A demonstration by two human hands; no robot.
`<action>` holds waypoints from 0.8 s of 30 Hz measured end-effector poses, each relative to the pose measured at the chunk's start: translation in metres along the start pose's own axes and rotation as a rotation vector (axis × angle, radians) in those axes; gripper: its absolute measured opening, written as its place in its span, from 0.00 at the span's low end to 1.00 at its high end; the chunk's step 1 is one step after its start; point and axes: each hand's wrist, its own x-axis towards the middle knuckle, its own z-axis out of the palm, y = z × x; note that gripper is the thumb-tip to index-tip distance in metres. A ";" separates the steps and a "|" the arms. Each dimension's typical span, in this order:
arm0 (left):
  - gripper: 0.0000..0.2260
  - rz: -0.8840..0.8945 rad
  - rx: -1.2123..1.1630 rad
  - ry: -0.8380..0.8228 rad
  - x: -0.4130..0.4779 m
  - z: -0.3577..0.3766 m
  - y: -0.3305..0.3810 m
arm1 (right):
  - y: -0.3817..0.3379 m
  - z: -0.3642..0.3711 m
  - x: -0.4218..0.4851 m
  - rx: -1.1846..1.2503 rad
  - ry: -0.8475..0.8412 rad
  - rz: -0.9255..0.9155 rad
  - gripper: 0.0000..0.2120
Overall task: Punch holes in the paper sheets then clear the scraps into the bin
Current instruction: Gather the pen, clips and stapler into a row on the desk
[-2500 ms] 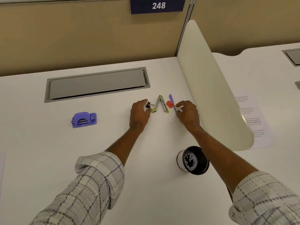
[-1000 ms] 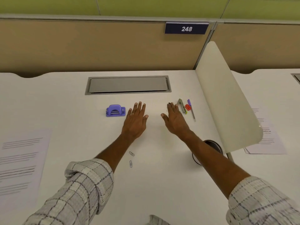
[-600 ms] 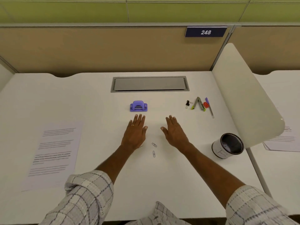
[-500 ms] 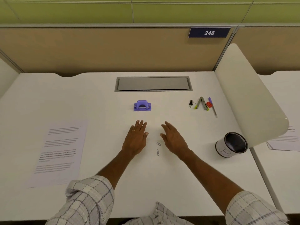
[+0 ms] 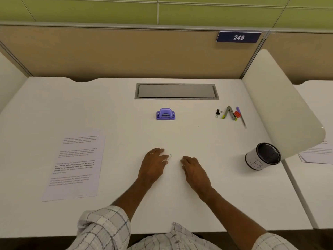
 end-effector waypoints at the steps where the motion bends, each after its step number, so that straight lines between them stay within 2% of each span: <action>1: 0.14 0.009 -0.002 0.025 0.001 -0.001 0.000 | -0.001 0.001 -0.001 0.000 0.012 0.015 0.14; 6: 0.14 -0.036 0.017 0.045 0.009 -0.008 0.007 | -0.011 0.003 0.004 0.077 0.032 0.073 0.11; 10: 0.15 -0.123 0.018 0.038 0.015 -0.007 0.016 | -0.016 0.001 0.011 0.307 0.092 0.228 0.12; 17: 0.11 -0.310 -0.060 0.014 0.024 -0.005 0.030 | -0.011 -0.006 0.019 0.474 0.020 0.313 0.18; 21: 0.11 -0.366 -0.068 -0.083 0.032 -0.009 0.036 | 0.000 -0.018 0.025 0.634 0.151 0.420 0.17; 24: 0.13 -0.379 -0.090 -0.150 0.038 -0.013 0.038 | 0.010 -0.023 0.026 0.625 0.138 0.446 0.17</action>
